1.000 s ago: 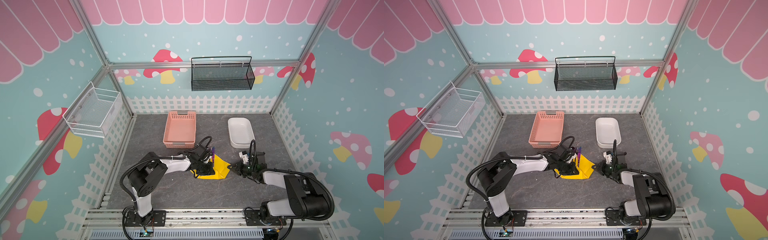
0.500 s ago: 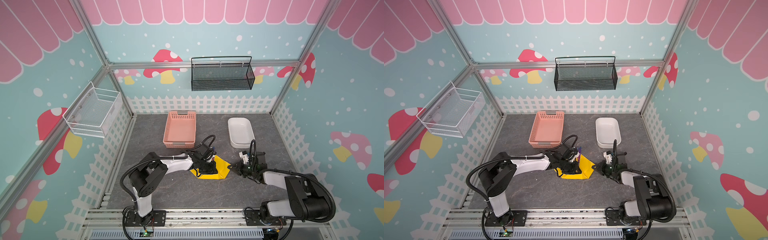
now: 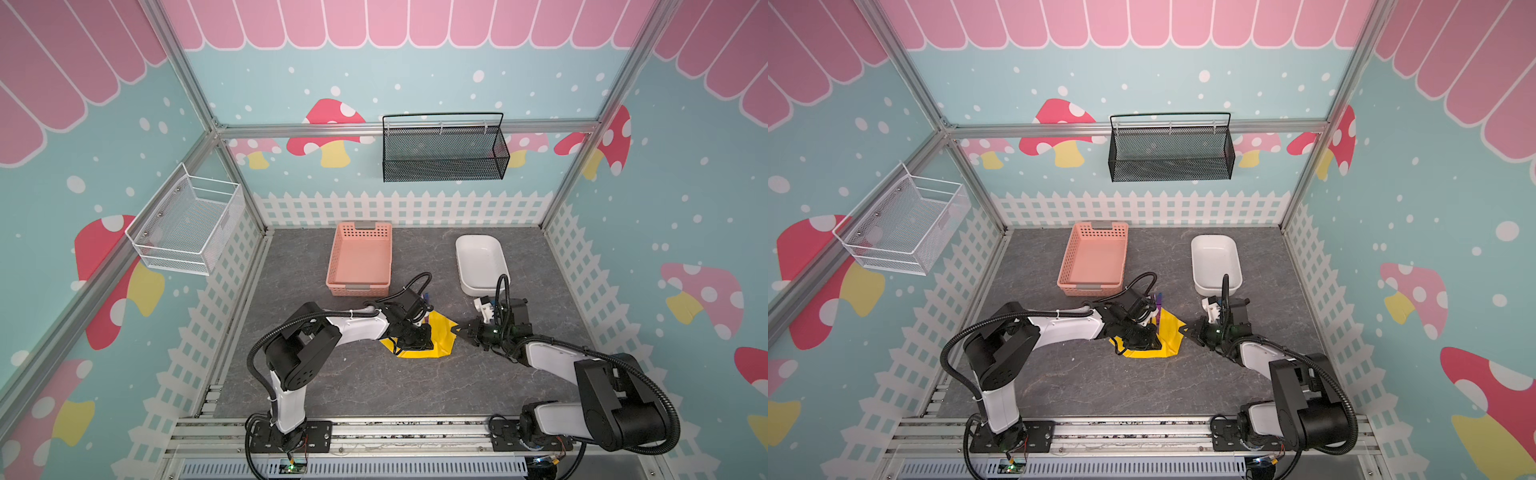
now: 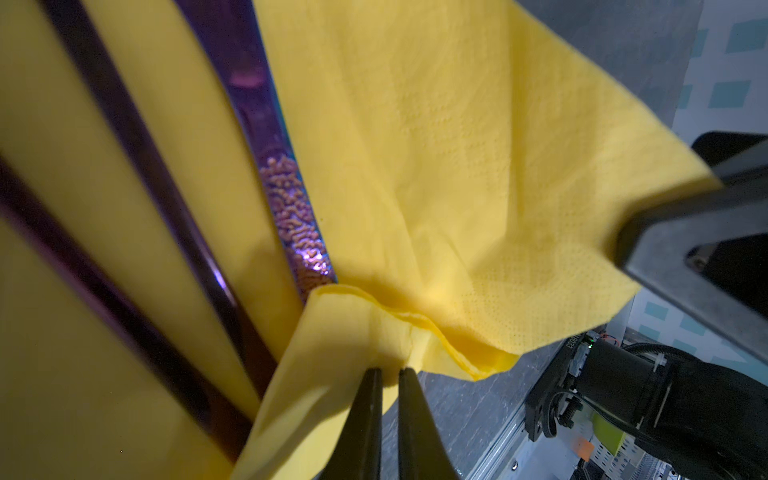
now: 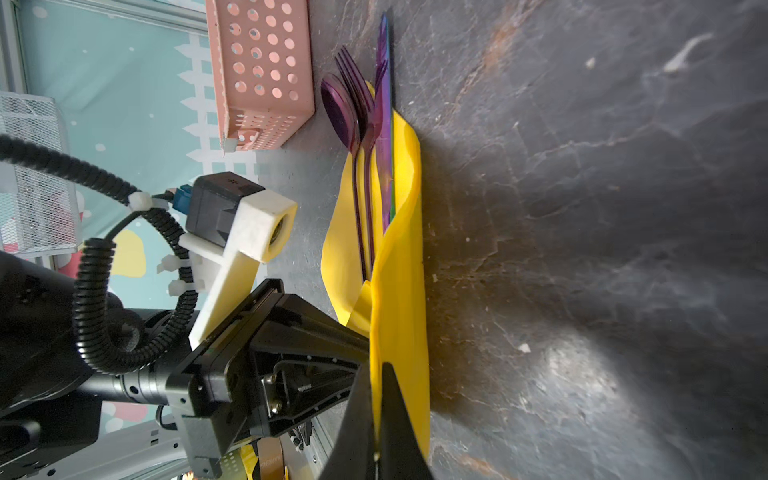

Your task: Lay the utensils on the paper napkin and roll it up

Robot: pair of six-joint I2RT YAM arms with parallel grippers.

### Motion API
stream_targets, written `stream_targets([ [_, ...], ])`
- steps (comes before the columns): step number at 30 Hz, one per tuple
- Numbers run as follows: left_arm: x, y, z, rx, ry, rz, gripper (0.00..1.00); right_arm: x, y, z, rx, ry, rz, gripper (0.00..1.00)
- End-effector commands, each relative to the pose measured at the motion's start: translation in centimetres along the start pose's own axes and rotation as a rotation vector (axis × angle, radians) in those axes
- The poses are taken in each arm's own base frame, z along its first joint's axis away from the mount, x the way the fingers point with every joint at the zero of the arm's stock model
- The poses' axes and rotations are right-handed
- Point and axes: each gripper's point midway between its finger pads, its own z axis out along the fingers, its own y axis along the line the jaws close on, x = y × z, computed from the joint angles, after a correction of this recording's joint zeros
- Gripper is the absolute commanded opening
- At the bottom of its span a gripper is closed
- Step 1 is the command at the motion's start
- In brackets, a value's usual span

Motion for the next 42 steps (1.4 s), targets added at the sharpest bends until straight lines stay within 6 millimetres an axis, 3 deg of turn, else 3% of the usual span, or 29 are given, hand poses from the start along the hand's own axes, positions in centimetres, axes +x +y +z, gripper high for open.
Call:
stream_targets([
  [1,-0.4,0.0,0.4,-0.019,-0.004,0.016,0.13,-0.7,1.3,0.3,-0.011,-0.007,-0.020,0.00],
  [9,-0.5,0.2,0.2,-0.029,-0.017,0.016,0.13,-0.3,2.6,2.2,-0.010,0.038,-0.047,0.00],
  [17,-0.8,0.6,-1.7,-0.057,-0.076,0.019,0.13,0.4,3.4,4.0,-0.002,0.083,-0.068,0.00],
  [30,1.0,2.5,-3.6,-0.129,-0.082,0.016,0.13,1.0,3.8,5.6,0.006,0.122,-0.079,0.00],
  [42,1.2,4.3,-3.0,-0.194,-0.078,0.016,0.13,1.5,3.9,7.0,0.008,0.157,-0.086,0.00],
])
